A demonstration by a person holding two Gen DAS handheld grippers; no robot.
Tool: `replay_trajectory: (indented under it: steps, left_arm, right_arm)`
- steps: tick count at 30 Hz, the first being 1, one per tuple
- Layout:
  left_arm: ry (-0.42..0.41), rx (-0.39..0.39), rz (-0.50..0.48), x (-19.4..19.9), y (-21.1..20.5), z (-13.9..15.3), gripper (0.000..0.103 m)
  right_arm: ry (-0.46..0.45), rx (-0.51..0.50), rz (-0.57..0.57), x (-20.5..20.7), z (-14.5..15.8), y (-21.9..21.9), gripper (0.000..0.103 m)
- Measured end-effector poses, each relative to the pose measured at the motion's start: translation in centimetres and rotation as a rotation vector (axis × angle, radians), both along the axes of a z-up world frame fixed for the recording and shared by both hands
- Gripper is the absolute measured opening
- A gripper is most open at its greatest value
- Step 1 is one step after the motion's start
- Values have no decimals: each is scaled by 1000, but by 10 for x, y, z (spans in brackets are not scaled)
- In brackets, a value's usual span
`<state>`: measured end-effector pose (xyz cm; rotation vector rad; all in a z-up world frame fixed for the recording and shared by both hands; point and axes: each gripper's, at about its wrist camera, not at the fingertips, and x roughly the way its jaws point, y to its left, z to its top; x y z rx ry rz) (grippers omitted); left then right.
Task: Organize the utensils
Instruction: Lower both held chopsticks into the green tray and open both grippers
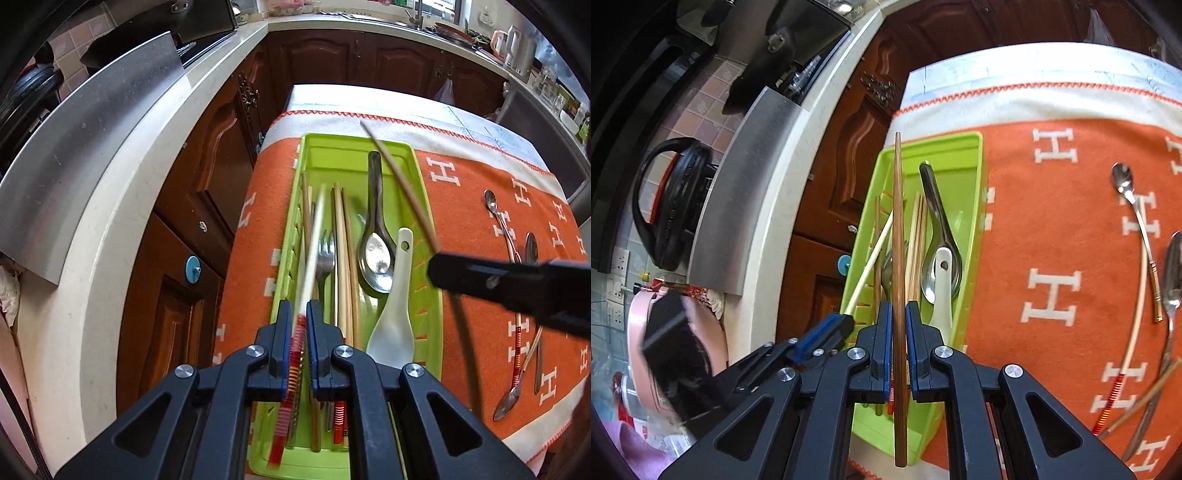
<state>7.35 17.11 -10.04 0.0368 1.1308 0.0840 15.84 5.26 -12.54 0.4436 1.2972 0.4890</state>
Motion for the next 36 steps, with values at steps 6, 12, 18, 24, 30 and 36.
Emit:
replay_trajectory:
  steps: [6, 12, 18, 24, 30, 36]
  left_arm:
    - [-17, 5, 7, 0, 1, 8, 14]
    - [-32, 10, 46, 1, 6, 13, 21]
    - [-36, -10, 63, 1, 7, 15, 24]
    - [-58, -11, 40, -4, -8, 22, 36]
    - [-83, -14, -13, -12, -33, 31, 41]
    - [-90, -10, -74, -19, -64, 35, 43]
  right_arm:
    - [34, -13, 23, 5, -15, 14, 10]
    - [31, -19, 33, 2, -15, 15, 20]
    - [-24, -74, 94, -13, -1, 8, 20]
    - [-113, -136, 161, -41, 18, -9, 21]
    - [-209, -224, 173, -73, 34, -43, 33]
    - [-244, -308, 132, -100, 35, -88, 34]
